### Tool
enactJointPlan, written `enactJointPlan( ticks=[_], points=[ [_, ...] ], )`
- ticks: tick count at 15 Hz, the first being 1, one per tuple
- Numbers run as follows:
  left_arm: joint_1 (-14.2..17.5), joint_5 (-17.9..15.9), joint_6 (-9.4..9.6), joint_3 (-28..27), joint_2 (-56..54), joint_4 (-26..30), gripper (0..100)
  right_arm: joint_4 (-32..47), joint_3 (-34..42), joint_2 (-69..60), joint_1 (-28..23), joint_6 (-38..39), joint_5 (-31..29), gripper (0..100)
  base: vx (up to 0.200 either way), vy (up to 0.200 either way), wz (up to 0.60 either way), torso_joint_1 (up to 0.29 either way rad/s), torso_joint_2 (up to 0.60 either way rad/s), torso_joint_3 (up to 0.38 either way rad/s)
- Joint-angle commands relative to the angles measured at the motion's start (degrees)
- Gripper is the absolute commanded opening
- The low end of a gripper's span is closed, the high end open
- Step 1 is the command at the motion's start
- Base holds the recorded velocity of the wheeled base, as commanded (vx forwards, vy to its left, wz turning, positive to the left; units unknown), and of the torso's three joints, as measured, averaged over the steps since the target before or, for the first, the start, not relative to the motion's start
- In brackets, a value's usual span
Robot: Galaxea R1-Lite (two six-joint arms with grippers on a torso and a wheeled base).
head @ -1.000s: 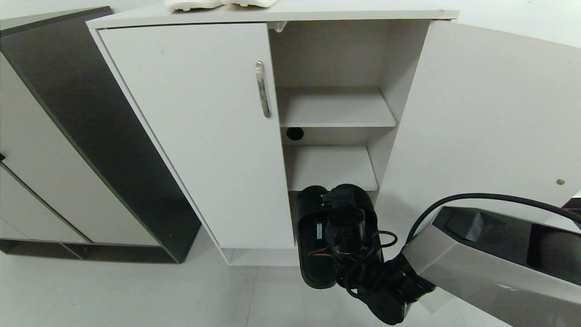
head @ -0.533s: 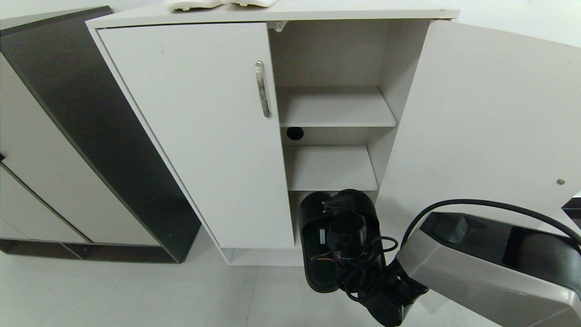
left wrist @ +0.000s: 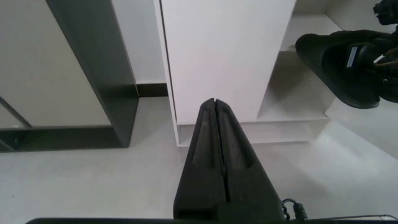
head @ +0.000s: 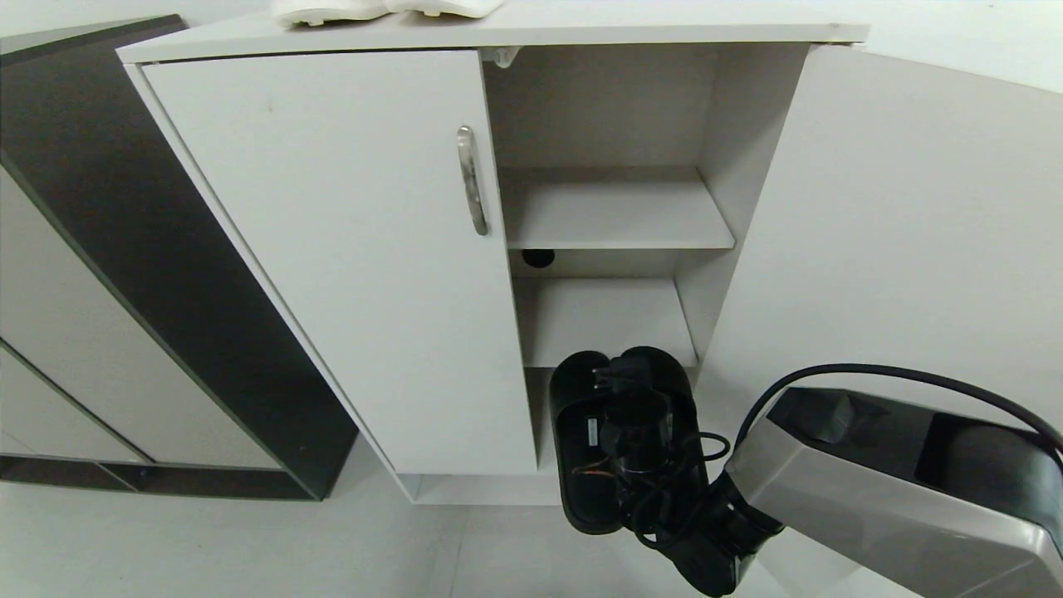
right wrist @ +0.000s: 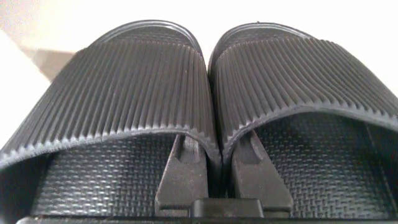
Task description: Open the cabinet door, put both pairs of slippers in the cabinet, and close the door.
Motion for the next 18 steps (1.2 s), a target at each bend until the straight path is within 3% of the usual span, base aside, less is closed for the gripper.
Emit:
enactJointPlan(
  ticks=[1,6,14,18],
  points=[
    [-0.02,-0.01,0.0,0.0,0.07,-0.01,0,-0.02,-0.01,0.05,0.11,0.01,0.01,0,0.2,0.0,0.0,0.012,0.0,0.002],
    [-0.02,-0.01,-0.09,0.0,0.07,-0.01,0,-0.02,-0.19,0.93,0.19,-0.08,-0.07,0,0.2,0.0,0.0,0.003,0.0,-0.001],
    [-0.02,-0.01,-0.18,0.0,0.07,-0.01,0,0.15,-3.61,3.04,-1.83,-0.08,0.37,0,0.0,0.0,0.0,0.0,0.0,0.0],
    [-0.02,-0.01,-0.18,0.0,0.07,-0.01,0,5.6,-10.56,4.62,-4.03,-0.08,0.54,0,0.0,0.0,0.0,0.0,0.0,0.0]
  ],
)
